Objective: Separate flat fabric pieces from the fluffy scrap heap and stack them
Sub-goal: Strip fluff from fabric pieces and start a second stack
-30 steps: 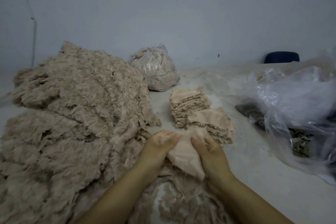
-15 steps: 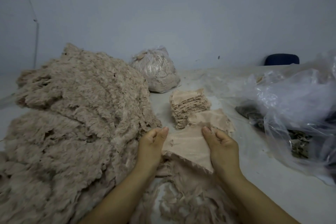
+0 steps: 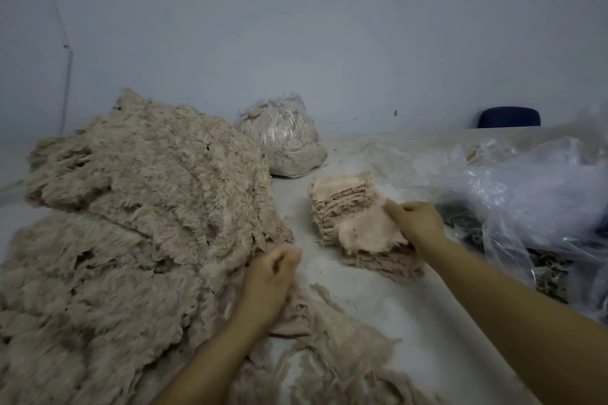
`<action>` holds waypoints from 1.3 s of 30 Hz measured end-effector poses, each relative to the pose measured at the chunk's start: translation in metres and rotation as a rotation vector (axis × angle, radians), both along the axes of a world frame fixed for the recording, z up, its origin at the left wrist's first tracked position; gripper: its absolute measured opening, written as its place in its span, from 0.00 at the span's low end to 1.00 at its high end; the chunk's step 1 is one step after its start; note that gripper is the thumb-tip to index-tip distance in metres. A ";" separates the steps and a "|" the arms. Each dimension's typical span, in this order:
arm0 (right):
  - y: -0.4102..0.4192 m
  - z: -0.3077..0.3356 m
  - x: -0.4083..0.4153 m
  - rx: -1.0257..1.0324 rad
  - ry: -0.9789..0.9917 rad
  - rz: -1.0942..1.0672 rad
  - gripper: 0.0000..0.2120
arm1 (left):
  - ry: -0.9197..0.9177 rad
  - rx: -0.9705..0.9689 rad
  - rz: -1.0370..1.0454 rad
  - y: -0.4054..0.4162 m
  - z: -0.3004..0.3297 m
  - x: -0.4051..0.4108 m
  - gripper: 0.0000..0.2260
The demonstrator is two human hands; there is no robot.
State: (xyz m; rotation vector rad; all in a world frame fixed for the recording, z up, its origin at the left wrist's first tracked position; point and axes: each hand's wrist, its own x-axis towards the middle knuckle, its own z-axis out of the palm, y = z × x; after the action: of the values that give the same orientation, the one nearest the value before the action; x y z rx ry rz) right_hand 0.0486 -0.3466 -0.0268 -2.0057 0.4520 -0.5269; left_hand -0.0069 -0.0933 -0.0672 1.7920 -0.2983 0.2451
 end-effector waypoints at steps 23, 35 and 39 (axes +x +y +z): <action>0.095 -0.030 -0.125 -0.144 0.132 0.701 0.15 | -0.018 0.583 -0.481 0.025 0.024 -0.005 0.07; 0.075 -0.037 -0.103 0.394 -0.059 0.558 0.13 | 0.057 0.827 -0.339 0.052 0.022 0.008 0.07; 0.082 -0.037 -0.110 0.333 0.015 0.703 0.16 | 0.046 0.765 -0.394 0.046 0.019 0.007 0.08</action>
State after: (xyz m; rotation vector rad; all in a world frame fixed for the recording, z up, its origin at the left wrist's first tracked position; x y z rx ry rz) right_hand -0.0617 -0.2643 -0.0642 -1.6974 -0.1631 0.0065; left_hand -0.0001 -0.0477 -0.0487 2.4246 -0.7774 -0.2273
